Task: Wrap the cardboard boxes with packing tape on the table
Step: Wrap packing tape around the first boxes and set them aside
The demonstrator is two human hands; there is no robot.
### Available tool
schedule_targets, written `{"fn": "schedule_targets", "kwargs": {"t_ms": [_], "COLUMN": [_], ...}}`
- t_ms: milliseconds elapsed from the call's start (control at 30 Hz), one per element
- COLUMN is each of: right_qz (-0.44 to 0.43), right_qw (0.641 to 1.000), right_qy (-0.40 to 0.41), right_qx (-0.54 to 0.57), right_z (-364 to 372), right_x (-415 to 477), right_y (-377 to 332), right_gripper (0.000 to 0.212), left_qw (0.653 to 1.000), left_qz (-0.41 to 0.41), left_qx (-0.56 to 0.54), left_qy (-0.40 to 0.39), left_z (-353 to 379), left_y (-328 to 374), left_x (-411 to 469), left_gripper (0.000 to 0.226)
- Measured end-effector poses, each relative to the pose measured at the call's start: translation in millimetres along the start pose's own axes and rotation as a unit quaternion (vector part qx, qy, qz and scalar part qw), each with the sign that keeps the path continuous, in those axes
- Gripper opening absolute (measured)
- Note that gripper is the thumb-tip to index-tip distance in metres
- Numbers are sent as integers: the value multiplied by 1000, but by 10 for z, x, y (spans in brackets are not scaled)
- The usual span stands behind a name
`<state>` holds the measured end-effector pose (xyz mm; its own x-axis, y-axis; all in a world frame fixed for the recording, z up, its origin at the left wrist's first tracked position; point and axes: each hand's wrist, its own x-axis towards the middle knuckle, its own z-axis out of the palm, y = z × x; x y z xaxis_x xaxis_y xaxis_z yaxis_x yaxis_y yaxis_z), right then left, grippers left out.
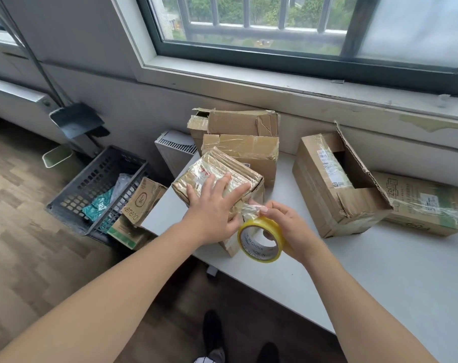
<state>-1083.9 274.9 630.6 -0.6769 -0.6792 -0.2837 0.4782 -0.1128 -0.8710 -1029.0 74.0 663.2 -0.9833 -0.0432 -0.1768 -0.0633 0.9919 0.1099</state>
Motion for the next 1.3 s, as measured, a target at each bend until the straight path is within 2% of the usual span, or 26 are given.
{"fn": "schedule_targets", "kwargs": {"t_ms": [133,233,300,400,467,600,833,933,1133,1300], "right_qz": [2,-2,-4,-8,-6,-22,-21,-23,-2,6], "right_qw": [1000,1000,1000,1000,1000,999,988,973,932,909], "right_qy": [0,-3,0,5,4,-6,52,90,131,121], "right_qx": [9,14,16,20,9,-42,-144,-212,-337,-399], "right_z": [-13,-48,-80,-100,-107,-108,-133,-132,-117,19], "right_x": [-16,-24,-19,-9,7,45,41,99,298,421], "right_y": [3,33,64,77,62,52,143,187,212,125], "right_gripper": [23,22,20,25,22,19,24,20,24,23], "left_qw": [999,996,989,983,981,982,982,981,978,978], "left_qz": [28,92,142,172,175,167,163,164,175,164], "left_qx": [-2,11,-9,-2,17,-31,-49,-51,-61,-89], "left_qy": [-15,-16,-31,-70,-87,-77,-81,-89,-94,-89], "left_z": [-130,-195,-205,-206,-208,-197,-211,-225,-225,-215], "left_y": [-59,-58,-62,-71,-89,-147,-138,-139,-170,-185], "left_x": [104,238,305,362,388,373,367,364,387,393], "left_gripper": [68,68,70,81,76,63,70,73,75,59]}}
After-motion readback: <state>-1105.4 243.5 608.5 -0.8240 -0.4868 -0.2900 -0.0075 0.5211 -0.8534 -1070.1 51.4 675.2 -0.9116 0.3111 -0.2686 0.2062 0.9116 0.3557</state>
